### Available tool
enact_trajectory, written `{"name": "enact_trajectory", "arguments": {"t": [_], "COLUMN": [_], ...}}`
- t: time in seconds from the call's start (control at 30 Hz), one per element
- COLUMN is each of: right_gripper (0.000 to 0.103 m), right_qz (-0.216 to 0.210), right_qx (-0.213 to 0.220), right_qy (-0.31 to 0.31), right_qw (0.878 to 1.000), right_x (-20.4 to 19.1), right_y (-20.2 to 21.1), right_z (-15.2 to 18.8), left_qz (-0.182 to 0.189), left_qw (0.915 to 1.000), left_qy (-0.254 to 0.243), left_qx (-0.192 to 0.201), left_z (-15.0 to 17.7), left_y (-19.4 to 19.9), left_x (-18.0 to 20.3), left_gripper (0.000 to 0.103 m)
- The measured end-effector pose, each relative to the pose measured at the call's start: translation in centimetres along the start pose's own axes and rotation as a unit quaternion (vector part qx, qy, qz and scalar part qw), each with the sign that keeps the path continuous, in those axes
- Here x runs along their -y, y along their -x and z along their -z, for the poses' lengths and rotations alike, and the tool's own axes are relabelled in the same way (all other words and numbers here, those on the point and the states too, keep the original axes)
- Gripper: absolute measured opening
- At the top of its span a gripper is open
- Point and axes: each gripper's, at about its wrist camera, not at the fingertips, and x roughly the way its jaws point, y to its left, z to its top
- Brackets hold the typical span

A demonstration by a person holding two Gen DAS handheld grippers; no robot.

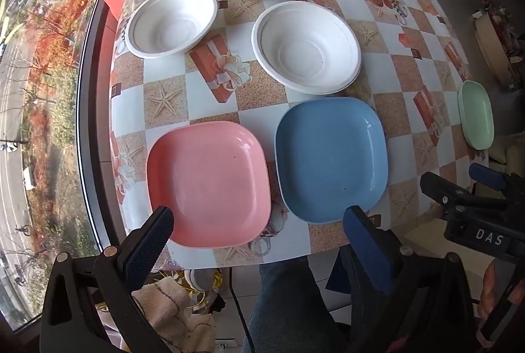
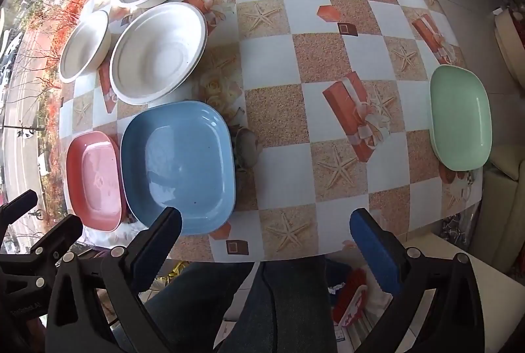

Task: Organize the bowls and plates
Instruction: 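Move the right tool toward the blue square plate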

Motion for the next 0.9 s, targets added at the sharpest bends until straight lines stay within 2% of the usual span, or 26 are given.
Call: {"name": "enact_trajectory", "arguments": {"t": [0.27,0.4,0.57,0.67,0.7,0.9], "right_gripper": [0.103,0.103,0.103,0.103,0.103,0.103], "right_qz": [0.017,0.010,0.021,0.038,0.048,0.031], "right_qx": [-0.003,-0.007,-0.010,-0.012,-0.002,-0.022], "right_qy": [0.012,0.012,0.049,0.067,0.069,0.093], "right_qw": [1.000,1.000,0.999,0.997,0.996,0.995], "right_x": [-0.8,-1.0,-1.5,-1.3,-1.5,-1.5], "right_y": [0.8,0.8,1.0,1.3,1.3,0.7], "right_z": [0.2,-0.3,-1.2,-1.8,-1.9,-3.1], "left_qz": [-0.007,-0.007,-0.012,-0.007,-0.010,-0.025], "left_qw": [0.9999,0.9995,0.9977,0.9974,0.9978,0.9980], "left_qy": [-0.001,0.028,0.067,0.069,0.065,0.059], "left_qx": [0.007,0.011,0.000,-0.019,-0.008,0.002], "left_z": [-0.2,-0.4,-0.8,-1.0,-1.0,-1.2], "left_y": [0.5,0.8,0.3,-0.2,-0.1,0.5], "left_x": [-1.2,-2.1,-3.1,-2.1,-1.8,-0.8], "left_gripper": [0.103,0.103,0.103,0.103,0.103,0.103]}}
